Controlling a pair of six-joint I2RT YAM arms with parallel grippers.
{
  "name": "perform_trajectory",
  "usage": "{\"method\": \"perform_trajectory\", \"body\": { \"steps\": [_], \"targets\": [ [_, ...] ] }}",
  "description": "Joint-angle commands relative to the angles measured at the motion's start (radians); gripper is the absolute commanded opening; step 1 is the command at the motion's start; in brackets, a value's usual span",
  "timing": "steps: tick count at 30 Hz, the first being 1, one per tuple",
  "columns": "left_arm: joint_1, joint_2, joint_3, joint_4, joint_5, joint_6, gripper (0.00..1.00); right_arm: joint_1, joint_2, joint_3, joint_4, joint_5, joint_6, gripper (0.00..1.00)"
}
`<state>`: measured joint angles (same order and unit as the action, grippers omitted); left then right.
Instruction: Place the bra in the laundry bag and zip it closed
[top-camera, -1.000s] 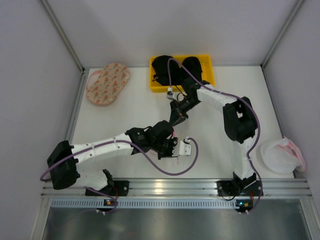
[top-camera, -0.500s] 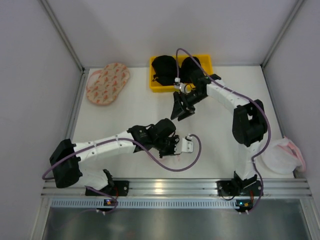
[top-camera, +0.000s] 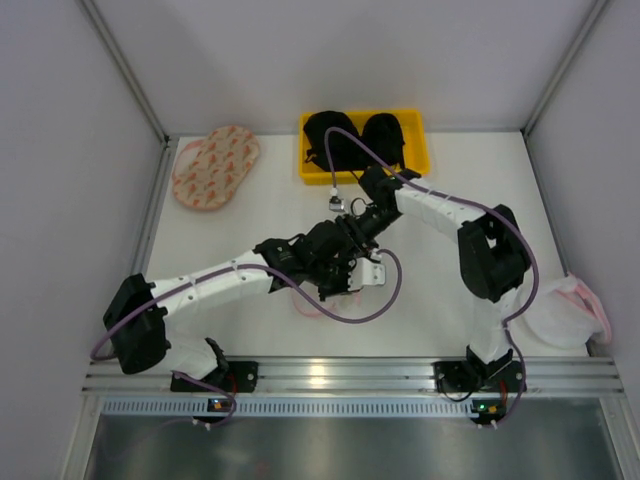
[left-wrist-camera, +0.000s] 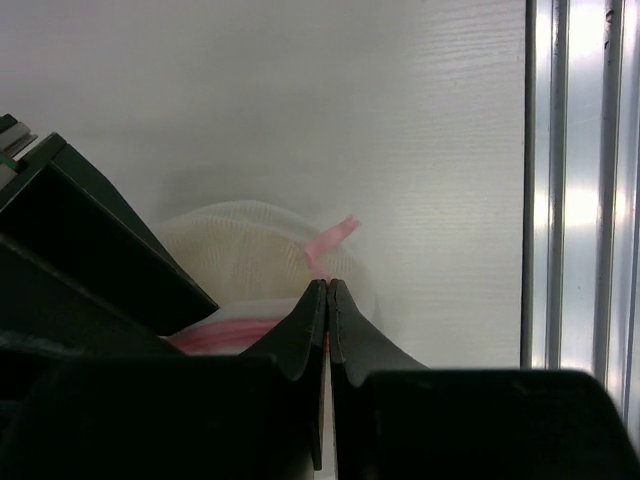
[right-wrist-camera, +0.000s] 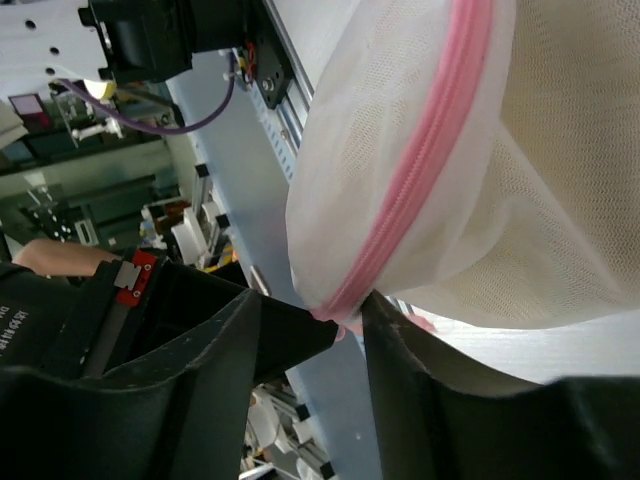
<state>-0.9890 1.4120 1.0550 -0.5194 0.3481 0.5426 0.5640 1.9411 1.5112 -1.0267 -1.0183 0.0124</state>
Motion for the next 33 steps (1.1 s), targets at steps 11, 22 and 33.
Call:
{"method": "perform_trajectory", "body": {
  "steps": [11,22,33],
  "targets": [
    [0.006,-0.08,-0.058,0.027,0.092,0.036,0.0,-0.052,0.139,0.165,0.013,0.006,-0.019,0.0],
    [-0.022,-0.085,-0.037,0.025,0.017,-0.037,0.25,-0.108,0.164,0.235,0.045,-0.06,0.006,0.0],
    [0.364,-0.108,0.062,-0.019,0.216,-0.337,0.52,-0.165,0.036,-0.035,-0.001,-0.037,-0.182,0.0]
  ]
}}
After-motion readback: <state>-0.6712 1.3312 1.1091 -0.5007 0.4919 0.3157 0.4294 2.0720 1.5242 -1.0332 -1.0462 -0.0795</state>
